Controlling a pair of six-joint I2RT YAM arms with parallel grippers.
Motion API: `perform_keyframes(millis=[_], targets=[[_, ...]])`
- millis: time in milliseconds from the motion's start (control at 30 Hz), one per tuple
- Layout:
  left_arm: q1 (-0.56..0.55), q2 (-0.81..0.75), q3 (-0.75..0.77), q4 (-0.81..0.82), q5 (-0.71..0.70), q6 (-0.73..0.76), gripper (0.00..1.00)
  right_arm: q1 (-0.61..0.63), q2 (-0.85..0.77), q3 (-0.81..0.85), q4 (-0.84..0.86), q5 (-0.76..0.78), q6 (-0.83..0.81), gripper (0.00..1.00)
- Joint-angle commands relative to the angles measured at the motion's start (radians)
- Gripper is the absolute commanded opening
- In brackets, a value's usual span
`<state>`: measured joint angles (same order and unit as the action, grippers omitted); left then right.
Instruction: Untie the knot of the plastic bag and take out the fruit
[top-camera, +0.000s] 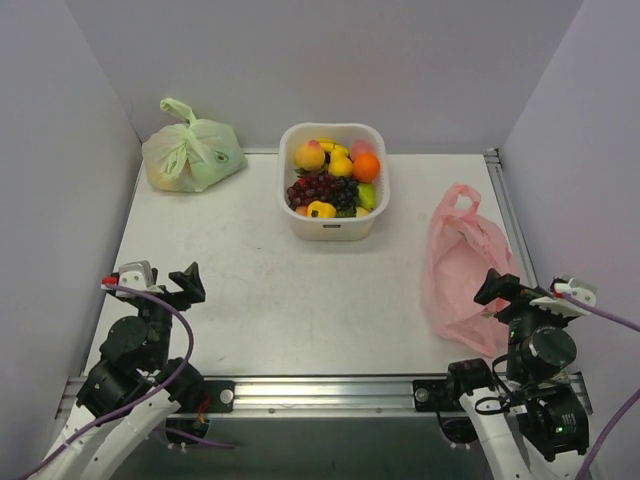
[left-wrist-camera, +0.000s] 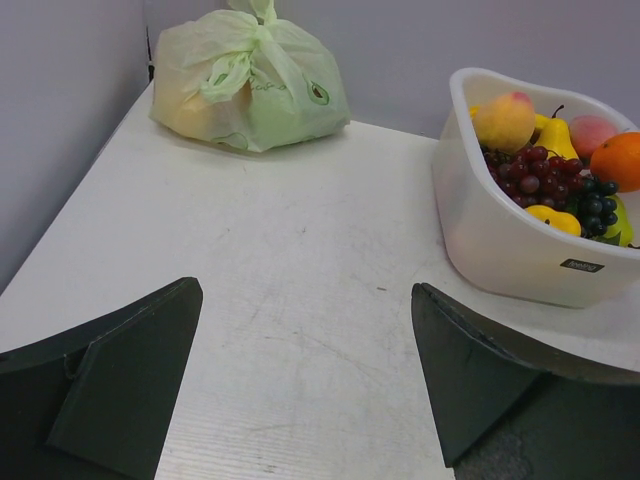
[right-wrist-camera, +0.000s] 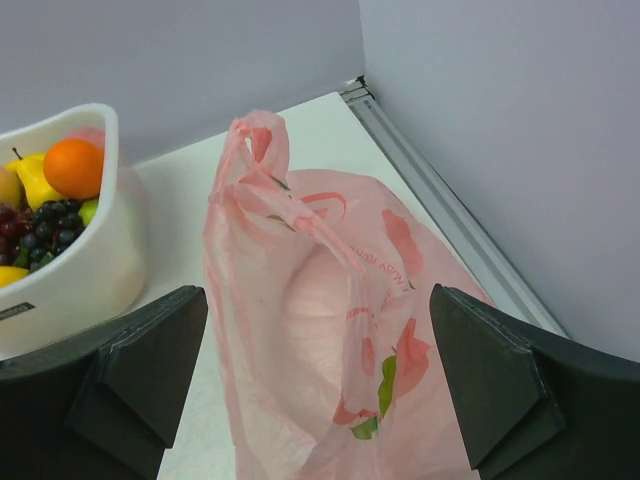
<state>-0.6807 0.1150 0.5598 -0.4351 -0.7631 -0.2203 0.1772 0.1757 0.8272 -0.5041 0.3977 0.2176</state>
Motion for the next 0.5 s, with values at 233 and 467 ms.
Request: perform_keyframes(millis=[233,467], targets=[[0.004,-0.037,-0.015,0.088,-0.001,0.062,0.97,-0.001,-0.268,-0.275,0.177,-0.022,-0.084,1.00],[0.020,-0.021,-0.021,0.110,-0.001,0.062,0.97,-0.002,-0.233,-0.287,0.190,-0.063,-0.061,1.00]])
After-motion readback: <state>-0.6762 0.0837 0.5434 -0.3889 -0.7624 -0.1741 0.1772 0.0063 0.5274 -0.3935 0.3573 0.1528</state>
